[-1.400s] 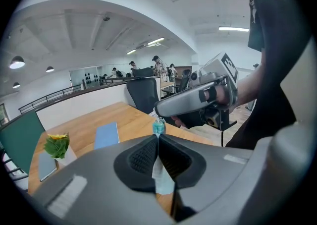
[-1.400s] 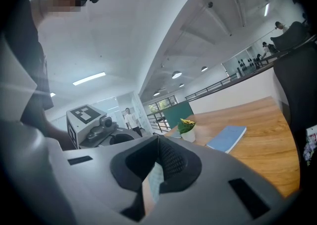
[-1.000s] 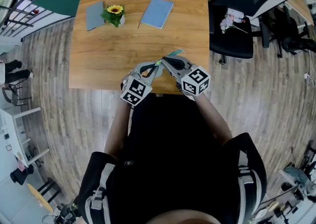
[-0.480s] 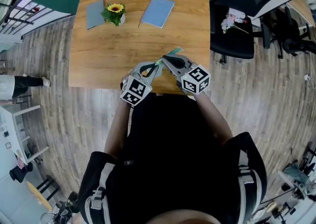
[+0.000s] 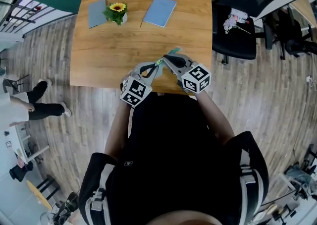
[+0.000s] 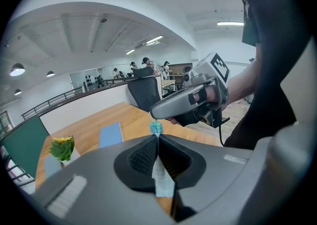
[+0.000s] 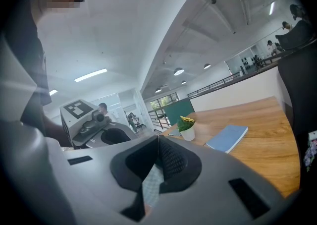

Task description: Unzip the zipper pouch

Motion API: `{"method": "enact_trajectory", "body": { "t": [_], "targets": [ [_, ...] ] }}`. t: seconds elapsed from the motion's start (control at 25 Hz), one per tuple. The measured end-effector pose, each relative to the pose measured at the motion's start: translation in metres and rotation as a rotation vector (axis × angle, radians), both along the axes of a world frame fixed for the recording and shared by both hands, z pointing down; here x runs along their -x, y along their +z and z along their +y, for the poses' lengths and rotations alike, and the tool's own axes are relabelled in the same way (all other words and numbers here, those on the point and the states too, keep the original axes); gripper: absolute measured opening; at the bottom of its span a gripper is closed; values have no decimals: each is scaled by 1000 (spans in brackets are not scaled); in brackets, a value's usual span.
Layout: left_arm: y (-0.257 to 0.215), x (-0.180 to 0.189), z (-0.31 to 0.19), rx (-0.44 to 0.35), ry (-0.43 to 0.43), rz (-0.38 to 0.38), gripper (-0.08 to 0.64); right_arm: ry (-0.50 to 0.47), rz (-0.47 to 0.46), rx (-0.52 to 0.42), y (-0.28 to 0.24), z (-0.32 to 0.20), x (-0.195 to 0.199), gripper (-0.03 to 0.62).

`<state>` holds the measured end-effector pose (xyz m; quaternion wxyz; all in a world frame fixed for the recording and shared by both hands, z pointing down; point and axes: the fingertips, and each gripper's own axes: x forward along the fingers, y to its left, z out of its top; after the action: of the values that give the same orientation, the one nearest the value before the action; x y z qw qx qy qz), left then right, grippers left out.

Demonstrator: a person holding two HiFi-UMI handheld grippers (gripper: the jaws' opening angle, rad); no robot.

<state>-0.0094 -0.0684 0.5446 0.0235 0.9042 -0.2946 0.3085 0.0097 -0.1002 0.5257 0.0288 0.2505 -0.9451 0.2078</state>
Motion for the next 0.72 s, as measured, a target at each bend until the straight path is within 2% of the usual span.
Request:
{"method": "enact_trajectory", "body": {
  "t": [0.72],
  "targets": [
    [2, 10, 6, 8, -5, 9, 8, 1, 34, -13, 3, 3, 10, 6]
  ]
}}
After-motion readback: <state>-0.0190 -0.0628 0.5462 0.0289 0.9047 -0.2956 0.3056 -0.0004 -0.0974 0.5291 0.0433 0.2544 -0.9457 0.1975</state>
